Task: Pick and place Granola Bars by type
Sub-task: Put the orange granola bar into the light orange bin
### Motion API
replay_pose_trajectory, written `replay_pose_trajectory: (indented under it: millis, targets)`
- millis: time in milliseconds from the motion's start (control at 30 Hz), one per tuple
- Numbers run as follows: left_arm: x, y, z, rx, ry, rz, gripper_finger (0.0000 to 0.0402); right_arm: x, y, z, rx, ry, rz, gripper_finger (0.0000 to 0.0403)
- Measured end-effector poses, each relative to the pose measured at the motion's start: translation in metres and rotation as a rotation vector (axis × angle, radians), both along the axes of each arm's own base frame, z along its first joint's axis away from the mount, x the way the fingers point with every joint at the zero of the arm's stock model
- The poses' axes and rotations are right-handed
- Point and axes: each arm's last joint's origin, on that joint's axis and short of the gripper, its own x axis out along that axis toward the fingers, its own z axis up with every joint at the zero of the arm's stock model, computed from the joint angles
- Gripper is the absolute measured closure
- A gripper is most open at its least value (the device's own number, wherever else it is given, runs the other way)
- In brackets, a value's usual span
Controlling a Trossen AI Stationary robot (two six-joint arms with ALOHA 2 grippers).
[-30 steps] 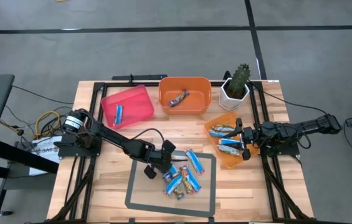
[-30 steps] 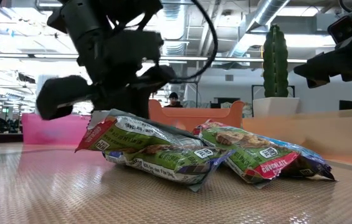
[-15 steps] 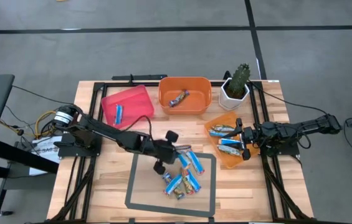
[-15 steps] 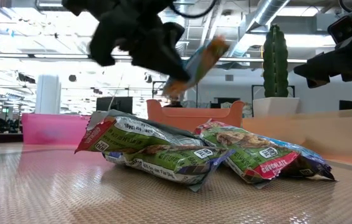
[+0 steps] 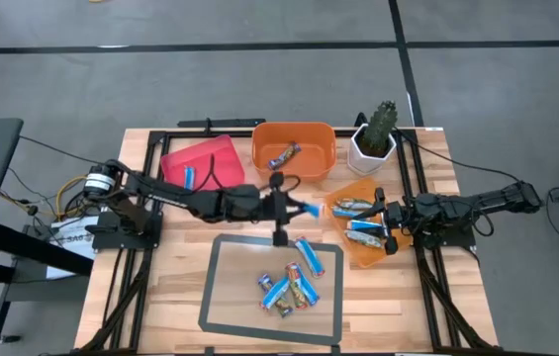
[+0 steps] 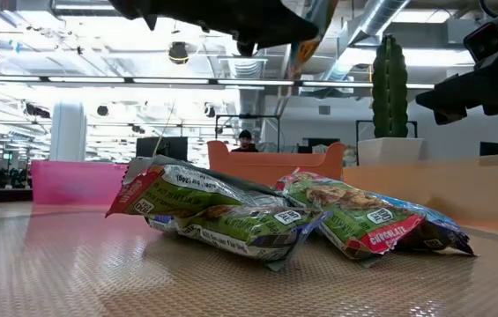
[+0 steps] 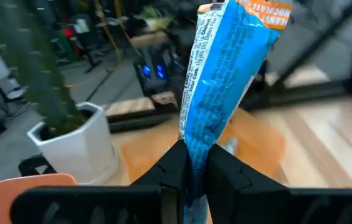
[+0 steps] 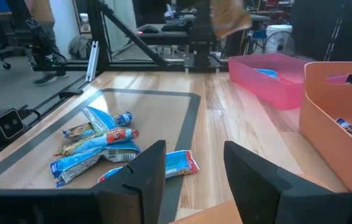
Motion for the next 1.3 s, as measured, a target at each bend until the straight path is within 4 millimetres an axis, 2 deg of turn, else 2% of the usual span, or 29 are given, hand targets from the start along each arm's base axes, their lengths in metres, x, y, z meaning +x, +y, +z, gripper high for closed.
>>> replay_pose_trajectory:
  millis: [167,433,667,767,900,1133,1300]
  targets:
    - [0.001,0.011,0.002,-0.049,-0.022,0.036,0.0368,0.0,0.0,0.0,0.0,0.0,0.0,0.0249]
    - [0.002,0.013,0.002,-0.047,-0.04,0.04,0.0368,0.0,0.0,0.0,0.0,0.0,0.0,0.0249]
    - [0.004,0.033,0.001,-0.053,-0.036,0.09,0.0368,0.0,0.0,0.0,0.0,0.0,0.0,0.0249]
    - [0.017,0.039,0.0,-0.054,-0.029,0.097,0.0368,0.0,0.0,0.0,0.0,0.0,0.0,0.0249]
    - [0.046,0.05,0.002,-0.055,-0.034,0.102,0.0368,0.0,0.0,0.001,0.002,-0.009,0.0,0.0249]
    - [0.089,0.084,-0.017,-0.13,0.086,0.189,0.0368,0.0,0.0,0.001,0.002,-0.008,0.001,0.0249]
    - [0.116,0.096,-0.035,-0.167,0.138,0.213,0.0368,0.0,0.0,0.001,0.002,-0.008,0.001,0.0249]
